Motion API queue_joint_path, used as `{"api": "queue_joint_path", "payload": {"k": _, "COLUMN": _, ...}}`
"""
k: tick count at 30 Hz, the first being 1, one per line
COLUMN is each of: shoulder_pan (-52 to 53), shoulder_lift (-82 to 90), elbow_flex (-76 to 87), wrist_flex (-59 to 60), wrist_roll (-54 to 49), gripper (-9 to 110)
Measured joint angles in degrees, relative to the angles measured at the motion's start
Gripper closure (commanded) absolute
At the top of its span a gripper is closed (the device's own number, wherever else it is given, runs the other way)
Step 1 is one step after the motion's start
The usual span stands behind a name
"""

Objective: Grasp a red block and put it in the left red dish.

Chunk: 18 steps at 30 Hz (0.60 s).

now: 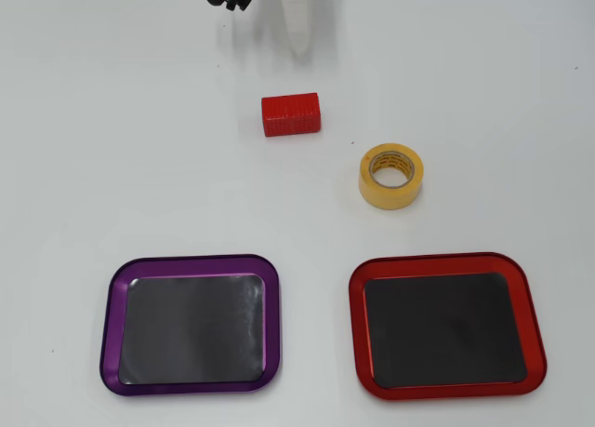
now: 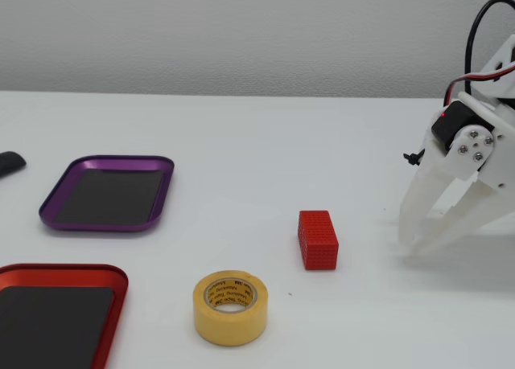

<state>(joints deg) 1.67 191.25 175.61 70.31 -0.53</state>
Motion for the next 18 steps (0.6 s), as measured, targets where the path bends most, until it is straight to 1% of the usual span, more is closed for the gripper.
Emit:
{"api": "queue_joint_path", "payload": {"k": 4, "shoulder_pan": 0.0, "shoulder_lift": 0.0, "elbow_flex": 0.0, "wrist_flex": -0.35, "wrist_roll": 0.0, "gripper": 102}}
{"api": "queue_joint_path", "payload": {"k": 9, "shoulder_pan": 0.0, "shoulder_lift": 0.0, "elbow_flex": -0.88, "wrist_flex": -3.69, "wrist_roll": 0.0, "gripper": 102}}
{"api": "queue_joint_path", "payload": {"k": 15, "shoulder_pan": 0.0, "shoulder_lift": -0.44, "elbow_flex": -10.37, "wrist_flex": -4.04, "wrist_roll": 0.0, "gripper": 102}}
{"api": "queue_joint_path", "payload": {"k": 18, "shoulder_pan": 0.0, "shoulder_lift": -4.13, "elbow_flex": -17.14, "wrist_flex": -4.04, "wrist_roll": 0.0, "gripper": 102}}
